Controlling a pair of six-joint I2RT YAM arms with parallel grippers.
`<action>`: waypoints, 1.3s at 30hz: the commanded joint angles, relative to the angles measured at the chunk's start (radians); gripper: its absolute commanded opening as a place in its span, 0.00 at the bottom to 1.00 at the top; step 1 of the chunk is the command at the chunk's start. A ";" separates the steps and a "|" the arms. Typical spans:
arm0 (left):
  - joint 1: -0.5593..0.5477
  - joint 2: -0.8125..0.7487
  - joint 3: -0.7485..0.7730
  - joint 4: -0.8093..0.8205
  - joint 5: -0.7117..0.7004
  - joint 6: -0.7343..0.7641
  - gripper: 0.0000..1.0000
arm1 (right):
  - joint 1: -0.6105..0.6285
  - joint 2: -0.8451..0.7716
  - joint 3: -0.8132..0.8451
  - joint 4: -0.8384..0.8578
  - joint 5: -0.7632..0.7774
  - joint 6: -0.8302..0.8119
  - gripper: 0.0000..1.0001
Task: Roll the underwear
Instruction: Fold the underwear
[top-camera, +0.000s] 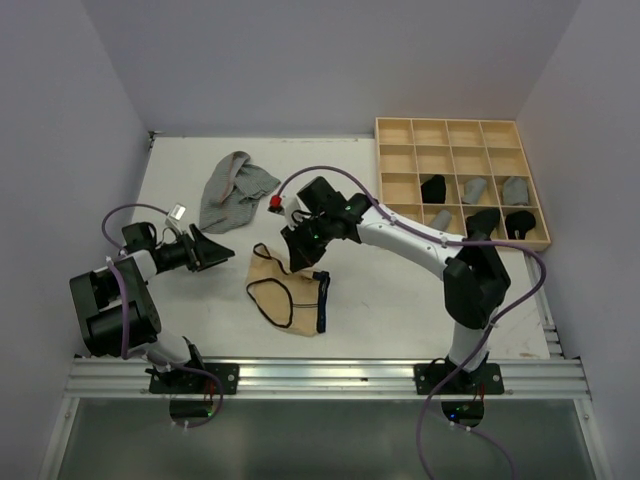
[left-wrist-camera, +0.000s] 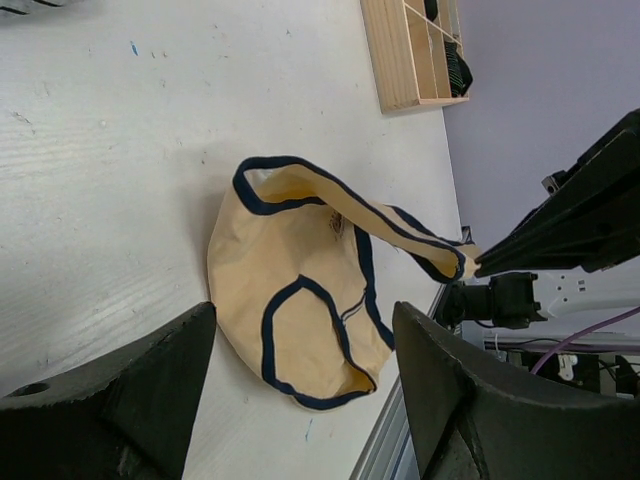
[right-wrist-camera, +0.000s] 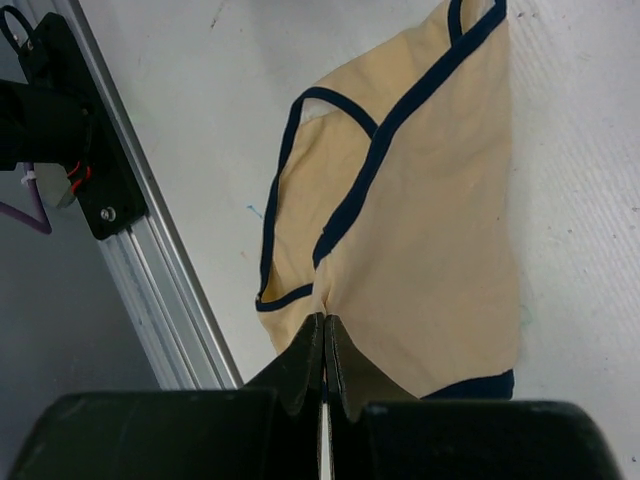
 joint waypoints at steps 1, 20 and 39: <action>0.012 -0.009 0.023 -0.014 0.028 0.025 0.75 | 0.026 -0.063 -0.023 -0.001 0.009 -0.036 0.00; 0.015 0.003 0.045 -0.042 0.005 0.037 0.76 | 0.195 0.012 -0.128 0.024 0.006 -0.066 0.00; 0.015 0.023 0.069 -0.070 -0.009 0.063 0.76 | 0.259 0.049 -0.151 -0.019 0.006 -0.085 0.00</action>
